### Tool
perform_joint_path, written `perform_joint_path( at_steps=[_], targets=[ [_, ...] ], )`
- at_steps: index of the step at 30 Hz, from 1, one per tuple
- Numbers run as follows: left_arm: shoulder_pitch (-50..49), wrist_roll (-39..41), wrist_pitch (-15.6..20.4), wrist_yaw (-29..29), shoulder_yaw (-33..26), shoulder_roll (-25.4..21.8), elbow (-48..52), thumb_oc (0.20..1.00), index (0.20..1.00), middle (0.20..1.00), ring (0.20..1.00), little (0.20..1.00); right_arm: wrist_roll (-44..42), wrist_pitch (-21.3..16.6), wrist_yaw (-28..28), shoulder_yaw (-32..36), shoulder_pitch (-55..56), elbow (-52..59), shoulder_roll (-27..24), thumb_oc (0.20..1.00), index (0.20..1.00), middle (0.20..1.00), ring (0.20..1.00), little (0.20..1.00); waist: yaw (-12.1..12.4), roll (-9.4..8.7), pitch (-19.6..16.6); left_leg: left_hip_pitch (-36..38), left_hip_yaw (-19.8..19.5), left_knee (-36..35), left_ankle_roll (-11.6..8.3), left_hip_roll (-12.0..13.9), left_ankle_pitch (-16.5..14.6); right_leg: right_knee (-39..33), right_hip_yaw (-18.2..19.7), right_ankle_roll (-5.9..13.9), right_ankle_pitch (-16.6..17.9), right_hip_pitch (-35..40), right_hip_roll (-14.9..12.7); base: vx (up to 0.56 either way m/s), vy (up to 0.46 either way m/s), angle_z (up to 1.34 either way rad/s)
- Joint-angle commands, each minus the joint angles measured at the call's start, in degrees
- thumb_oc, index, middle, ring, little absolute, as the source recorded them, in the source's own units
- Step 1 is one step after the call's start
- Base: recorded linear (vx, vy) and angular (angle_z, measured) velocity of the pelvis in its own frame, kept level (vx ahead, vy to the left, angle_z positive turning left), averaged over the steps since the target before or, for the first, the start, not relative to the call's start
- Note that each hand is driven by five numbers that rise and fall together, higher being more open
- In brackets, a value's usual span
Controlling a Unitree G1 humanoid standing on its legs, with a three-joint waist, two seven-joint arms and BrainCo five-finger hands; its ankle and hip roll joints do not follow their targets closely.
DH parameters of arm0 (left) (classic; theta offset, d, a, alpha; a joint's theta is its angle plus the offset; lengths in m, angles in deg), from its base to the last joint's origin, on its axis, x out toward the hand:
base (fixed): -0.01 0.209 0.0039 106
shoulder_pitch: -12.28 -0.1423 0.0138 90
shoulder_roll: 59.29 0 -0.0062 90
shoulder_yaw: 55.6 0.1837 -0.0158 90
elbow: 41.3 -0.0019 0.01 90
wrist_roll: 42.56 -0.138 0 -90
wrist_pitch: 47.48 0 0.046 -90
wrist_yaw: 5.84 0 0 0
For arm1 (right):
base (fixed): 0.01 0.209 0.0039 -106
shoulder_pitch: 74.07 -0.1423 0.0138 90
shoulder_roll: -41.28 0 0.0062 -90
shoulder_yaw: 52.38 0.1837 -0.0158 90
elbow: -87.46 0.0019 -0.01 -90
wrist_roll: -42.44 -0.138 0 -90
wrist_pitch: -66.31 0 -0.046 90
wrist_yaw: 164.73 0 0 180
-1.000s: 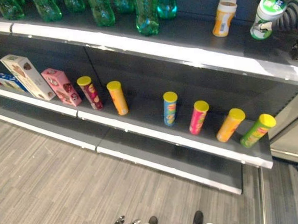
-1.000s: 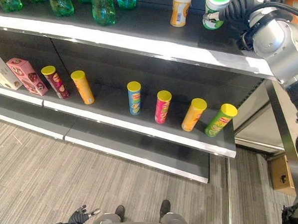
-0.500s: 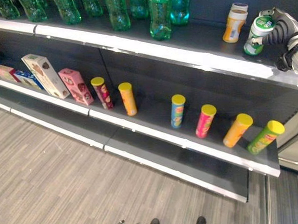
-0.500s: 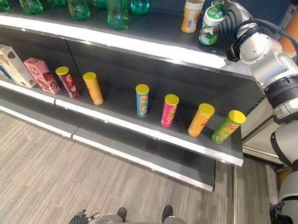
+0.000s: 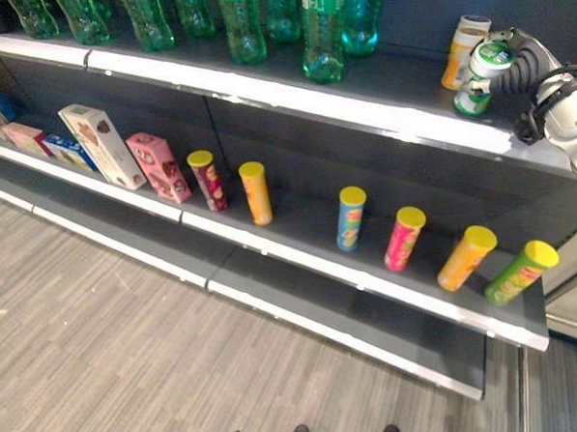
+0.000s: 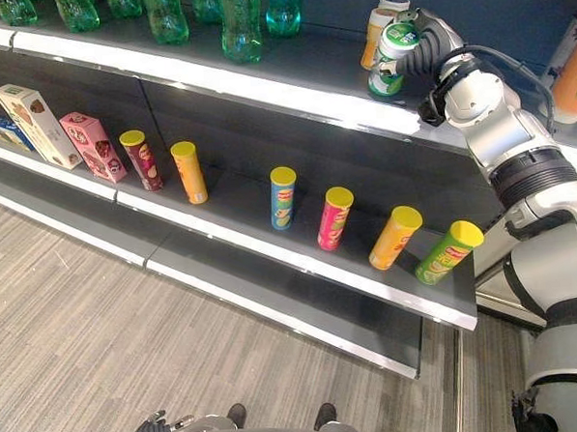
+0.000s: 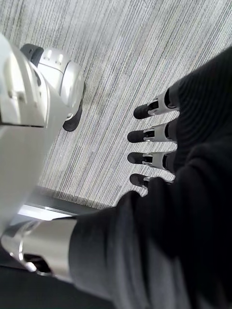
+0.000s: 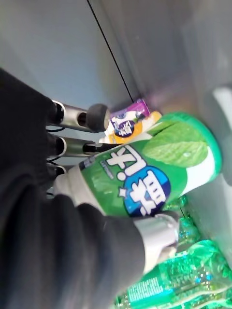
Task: Put the goods on the table back onto the shelves and tidy them up.
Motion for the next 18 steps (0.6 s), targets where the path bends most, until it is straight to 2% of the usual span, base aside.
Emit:
perform_joint_path(
  at_steps=[1, 15, 16, 18],
  targets=[
    [3.11, 2.8, 1.53, 0.6, 2.16, -4.01, -1.11, 1.0, 1.0, 1.0, 1.0, 1.0, -4.01, -0.9, 0.46, -1.82, -8.53, -3.0, 0.23, 0.2, 0.2, 0.2, 0.2, 0.2, 1.81, -3.38, -0.06, -1.8, 5.66, 2.74, -2.92, 1.82, -3.99, 6.08, 1.41, 2.59, -13.36, 3.28, -2.62, 0.0, 0.0, 0.0],
    [3.35, 2.3, 1.55, -0.25, 2.9, -4.2, -1.36, 1.0, 1.0, 1.0, 1.0, 1.0, -6.72, -0.45, -4.16, -5.74, -9.74, -2.62, 0.45, 0.2, 0.2, 0.2, 0.2, 0.2, 1.82, -3.63, -0.13, -1.66, 5.84, 2.46, -3.09, 2.08, -3.96, 6.31, 1.2, 2.67, -13.45, 3.17, -2.75, 0.0, 0.0, 0.01],
    [3.9, 0.83, 2.68, -0.2, 3.76, -4.45, -1.71, 1.0, 1.0, 1.0, 1.0, 1.0, -7.01, -0.37, -4.37, -5.04, -8.42, -2.24, 1.32, 0.2, 0.2, 0.2, 0.2, 0.2, 1.4, -3.64, -0.16, -1.58, 5.83, 2.52, -3.04, 2.1, -4.05, 6.36, 1.39, 2.7, -13.45, 3.1, -2.73, 0.0, 0.0, 0.0],
    [3.87, 1.11, 1.69, -1.7, 3.21, -5.45, -1.8, 1.0, 1.0, 1.0, 1.0, 1.0, -7.73, -0.39, -5.12, -5.43, -9.59, -1.59, 1.09, 0.2, 0.2, 0.2, 0.2, 0.2, 1.44, -3.59, -0.15, -1.62, 5.76, 2.59, -3.03, 2.06, -4.09, 6.36, 1.47, 2.75, -13.37, 3.02, -2.82, 0.0, 0.0, 0.0]
  ],
)
